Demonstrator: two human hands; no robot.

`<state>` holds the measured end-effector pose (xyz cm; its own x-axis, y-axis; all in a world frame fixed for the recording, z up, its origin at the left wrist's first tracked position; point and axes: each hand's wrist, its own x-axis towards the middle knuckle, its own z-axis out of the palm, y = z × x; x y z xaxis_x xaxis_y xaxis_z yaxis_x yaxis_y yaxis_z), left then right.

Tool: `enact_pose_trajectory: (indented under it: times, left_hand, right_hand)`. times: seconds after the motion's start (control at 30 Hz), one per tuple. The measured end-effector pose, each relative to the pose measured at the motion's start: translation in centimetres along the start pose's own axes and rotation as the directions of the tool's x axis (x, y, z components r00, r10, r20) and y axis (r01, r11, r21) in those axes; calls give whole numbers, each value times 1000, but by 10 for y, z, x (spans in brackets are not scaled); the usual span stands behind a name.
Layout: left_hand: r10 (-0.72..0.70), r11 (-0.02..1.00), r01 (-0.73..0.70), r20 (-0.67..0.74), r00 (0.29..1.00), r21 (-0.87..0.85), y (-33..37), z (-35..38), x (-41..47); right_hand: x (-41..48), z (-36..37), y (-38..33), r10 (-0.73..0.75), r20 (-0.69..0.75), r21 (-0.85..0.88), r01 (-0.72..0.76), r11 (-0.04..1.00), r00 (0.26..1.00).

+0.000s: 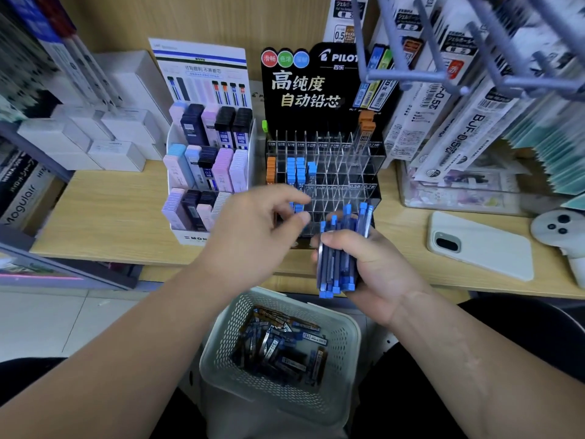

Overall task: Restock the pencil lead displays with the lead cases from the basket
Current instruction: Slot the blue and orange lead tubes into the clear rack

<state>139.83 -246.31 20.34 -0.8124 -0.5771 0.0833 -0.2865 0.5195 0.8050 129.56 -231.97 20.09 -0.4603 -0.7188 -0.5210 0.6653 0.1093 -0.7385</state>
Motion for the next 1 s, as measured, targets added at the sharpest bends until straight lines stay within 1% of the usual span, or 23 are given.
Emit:
enact_pose_trajectory:
  times: [0.03, 0.07, 0.1, 0.2, 0.33, 0.43, 0.53, 0.6, 0.77, 0.9, 1.0]
  left_hand:
    - [-61, 985, 77, 110, 992, -151, 4, 4, -4]
    - [-87, 960, 133, 188, 978, -246, 5, 7, -5]
    - [-98, 940, 167, 233, 967, -297, 7, 9, -6]
    - [-113, 916, 210, 283, 953, -342, 10, 9, -6]
    - [-147, 848, 282, 313, 938, -448, 9, 9, -5]
    - [-195, 798, 355, 348, 917, -487, 8, 10, -4]
    - [-225, 755, 397, 363, 904, -522, 7, 11, -3]
    - [-229, 724, 412, 370, 900, -553, 5, 13, -2]
    - [-261, 625, 436, 352, 899, -648, 4, 18, -1]
    - [-257, 572, 427, 342, 904, -700, 3, 19, -1]
    - [-252, 508, 414, 329, 910, -755, 1, 17, 1]
  right_hand:
    - [0, 1, 0, 7, 36, -2, -7, 1000, 999]
    - [-1, 1, 1, 12, 65, -5, -12, 1000, 998]
    - [0, 0, 1, 13, 82, -9, -13, 1000, 997]
    - [1, -2, 2, 14, 83, -26, -12, 1000, 996]
    - [2, -4, 1, 3, 55, -40, -1, 999, 999]
    - [3, -5, 1, -25, 64, -53, 28, 998, 998]
    - [3, -4, 1, -39, 70, -50, 43, 998, 997]
    - [3, -4, 1, -45, 68, -37, 48, 998, 997]
    - [4, -6, 1, -47, 9, -29, 48, 998, 999]
    - [5, -8, 1, -35, -13, -39, 34, 999, 999]
    - [7, -9, 0, -28, -54, 6, 29, 1000, 998]
